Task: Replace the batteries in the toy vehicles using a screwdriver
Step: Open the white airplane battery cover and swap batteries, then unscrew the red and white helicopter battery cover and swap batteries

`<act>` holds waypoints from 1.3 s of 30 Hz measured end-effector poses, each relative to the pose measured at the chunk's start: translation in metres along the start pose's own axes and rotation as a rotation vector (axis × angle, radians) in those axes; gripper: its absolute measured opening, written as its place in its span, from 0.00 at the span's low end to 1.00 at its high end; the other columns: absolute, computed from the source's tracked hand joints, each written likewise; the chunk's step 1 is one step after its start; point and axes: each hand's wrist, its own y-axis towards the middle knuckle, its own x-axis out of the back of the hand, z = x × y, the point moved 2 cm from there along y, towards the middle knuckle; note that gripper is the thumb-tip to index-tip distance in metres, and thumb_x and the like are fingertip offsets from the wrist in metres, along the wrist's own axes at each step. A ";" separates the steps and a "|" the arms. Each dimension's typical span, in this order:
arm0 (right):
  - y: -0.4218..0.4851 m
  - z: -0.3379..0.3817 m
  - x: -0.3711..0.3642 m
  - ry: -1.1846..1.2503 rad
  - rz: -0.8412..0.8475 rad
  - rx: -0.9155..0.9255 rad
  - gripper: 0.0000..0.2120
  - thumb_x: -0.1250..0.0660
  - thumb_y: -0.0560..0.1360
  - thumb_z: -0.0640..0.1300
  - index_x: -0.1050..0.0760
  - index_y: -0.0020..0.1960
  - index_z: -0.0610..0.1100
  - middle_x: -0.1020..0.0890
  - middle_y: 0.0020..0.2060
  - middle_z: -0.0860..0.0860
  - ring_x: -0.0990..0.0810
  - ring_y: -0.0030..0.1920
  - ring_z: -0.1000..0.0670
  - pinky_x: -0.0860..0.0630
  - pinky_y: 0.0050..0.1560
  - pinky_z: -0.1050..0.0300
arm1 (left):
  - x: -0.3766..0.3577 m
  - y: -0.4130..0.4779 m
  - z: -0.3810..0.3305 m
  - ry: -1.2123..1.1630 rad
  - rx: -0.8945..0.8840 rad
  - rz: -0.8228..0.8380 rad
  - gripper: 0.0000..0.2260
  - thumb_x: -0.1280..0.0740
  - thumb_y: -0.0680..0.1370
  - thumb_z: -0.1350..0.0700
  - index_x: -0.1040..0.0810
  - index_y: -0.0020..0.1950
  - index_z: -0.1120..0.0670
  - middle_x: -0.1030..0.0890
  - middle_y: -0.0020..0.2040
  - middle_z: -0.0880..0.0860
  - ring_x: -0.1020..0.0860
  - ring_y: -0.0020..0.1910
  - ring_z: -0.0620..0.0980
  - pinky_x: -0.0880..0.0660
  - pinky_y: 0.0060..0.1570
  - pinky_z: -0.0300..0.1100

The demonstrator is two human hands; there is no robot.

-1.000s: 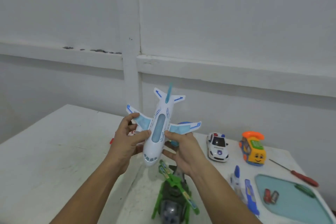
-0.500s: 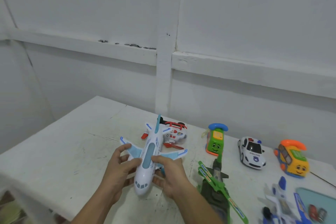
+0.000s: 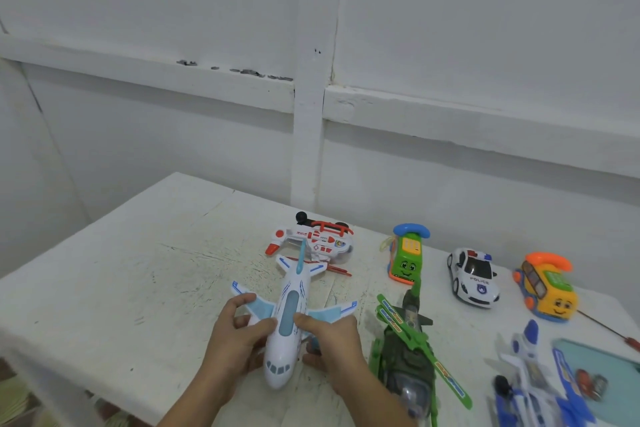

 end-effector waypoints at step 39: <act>0.134 0.147 0.016 -0.575 -0.016 0.163 0.34 0.35 0.70 0.35 0.41 0.72 0.54 0.29 0.57 0.42 0.25 0.49 0.45 0.24 0.44 0.52 | -0.090 0.160 -0.093 0.882 -0.143 0.039 0.29 0.26 0.73 0.49 0.33 0.70 0.49 0.37 0.66 0.58 0.29 0.51 0.51 0.26 0.53 0.40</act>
